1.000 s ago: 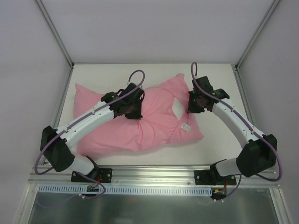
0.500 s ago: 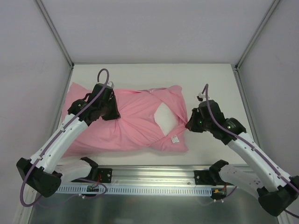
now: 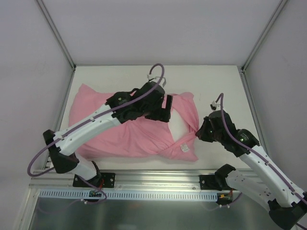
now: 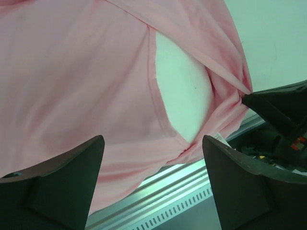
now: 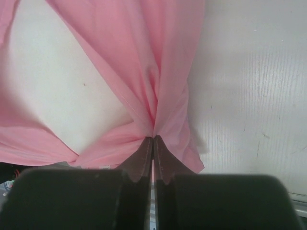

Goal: Remove the pillowcase from the pillow

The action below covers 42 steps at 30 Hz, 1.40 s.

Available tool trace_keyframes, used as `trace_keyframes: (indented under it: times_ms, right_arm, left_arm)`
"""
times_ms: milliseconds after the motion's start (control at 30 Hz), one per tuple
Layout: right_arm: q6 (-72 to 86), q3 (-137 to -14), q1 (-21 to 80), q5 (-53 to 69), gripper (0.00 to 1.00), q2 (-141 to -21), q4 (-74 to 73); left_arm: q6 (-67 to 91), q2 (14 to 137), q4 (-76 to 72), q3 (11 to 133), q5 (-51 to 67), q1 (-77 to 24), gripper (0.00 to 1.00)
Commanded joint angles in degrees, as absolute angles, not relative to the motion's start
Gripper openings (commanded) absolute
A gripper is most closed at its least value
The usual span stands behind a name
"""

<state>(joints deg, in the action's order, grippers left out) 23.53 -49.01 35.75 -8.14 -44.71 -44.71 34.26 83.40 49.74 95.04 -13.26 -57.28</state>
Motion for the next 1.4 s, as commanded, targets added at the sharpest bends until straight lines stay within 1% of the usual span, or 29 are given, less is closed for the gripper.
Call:
trace_keyframes:
  times_ms: [0,33,133,200,233,267,367,400,500,600,633,700,733,833,1000,1033,1100,1167,1267,1300,1333,1367]
  right_arm:
    - [24.78,-49.39,35.77,-10.02,0.01,-43.86,-46.14]
    - [24.79,-49.39,35.77,-10.28,0.01,-43.16,-46.32]
    - [24.61,-49.39,35.77,-11.25,0.01,-42.1,-47.37]
    - [24.26,-49.31,35.77,-12.04,0.01,-41.31,-48.25]
    - [24.0,-49.22,35.77,-12.3,0.01,-41.13,-48.43]
    - [23.82,-49.13,35.77,-12.57,0.01,-41.05,-48.69]
    - [23.29,-49.31,35.77,-13.09,0.01,-41.22,-48.95]
    - [22.68,-49.57,35.77,-13.27,0.01,-41.39,-48.96]
    - [21.19,-51.41,35.77,-13.01,0.01,-41.66,-49.66]
    - [18.73,-52.81,35.77,-12.39,0.09,-41.92,-49.04]
    - [18.02,-53.34,35.77,-11.26,0.2,-42.45,-48.61]
    - [15.83,-54.84,35.95,-9.77,0.39,-44.81,-47.2]
    - [14.95,-56.5,36.12,-8.8,0.58,-45.69,-46.33]
    - [12.57,-60.62,38.49,-9.04,0.77,-50.26,-44.04]
    - [8.01,-66.96,41.83,-11.6,0.84,-58.69,-42.98]
    - [6.61,-68.02,42.36,-12.04,0.87,-62.1,-42.54]
    - [5.45,-70.66,43.5,-12.57,0.88,-65.55,-42.36]
    - [4.84,-72.15,43.59,-13.97,0.84,-70.3,-42.1]
    - [4.66,-70.85,42.2,-16.95,0.71,-74.51,-39.56]
    - [5.01,-69.88,41.23,-17.4,0.58,-75.23,-39.12]
    - [5.36,-69.44,38.7,-17.49,0.5,-75.84,-38.15]
    - [5.97,-68.82,37.28,-17.49,0.3,-76.46,-37.62]
  left_arm:
    - [35.86,92.36,52.2,100.88,-17.4,-60.11,0.86]
    - [36.12,93.94,53.43,101.86,-17.84,-60.38,0.89]
    - [38.66,98.96,56.85,104.41,-22.31,-60.56,0.88]
    - [39.81,100.54,58.53,103.63,-24.43,-60.56,0.81]
    - [40.77,100.72,58.62,103.01,-24.52,-60.56,0.76]
    - [41.13,100.64,58.54,101.88,-24.52,-60.47,0.61]
    - [42.27,99.68,58.62,100.11,-24.7,-60.47,0.35]
    - [42.71,99.06,58.54,98.8,-24.61,-60.47,0.21]
    - [44.29,95.64,58.62,97.04,-21.64,-60.38,0.0]
    - [47.18,89.75,58.01,94.49,-19.96,-60.47,0.0]
    - [47.55,87.13,57.57,93.61,-19.69,-60.47,0.0]
    - [47.64,85.26,56.0,91.15,-18.55,-60.38,0.0]
    - [47.64,84.12,55.73,90.45,-18.11,-60.38,0.0]
    - [47.9,83.5,55.28,88.25,-16.18,-60.47,0.0]
    - [49.04,82.71,54.23,86.22,-14.94,-60.47,0.0]
    - [49.13,82.44,53.88,86.05,-14.77,-60.47,0.0]
    - [49.13,82.0,53.62,85.61,-14.24,-60.47,0.0]
    - [49.48,81.48,53.26,85.26,-13.71,-60.56,0.0]
    - [49.83,80.16,52.74,84.38,-13.62,-60.82,0.0]
    - [49.92,79.72,52.65,84.11,-13.62,-60.91,0.0]
    - [49.92,78.85,52.47,83.24,-13.54,-60.91,0.0]
    - [49.83,78.05,52.3,82.8,-13.45,-60.91,0.0]
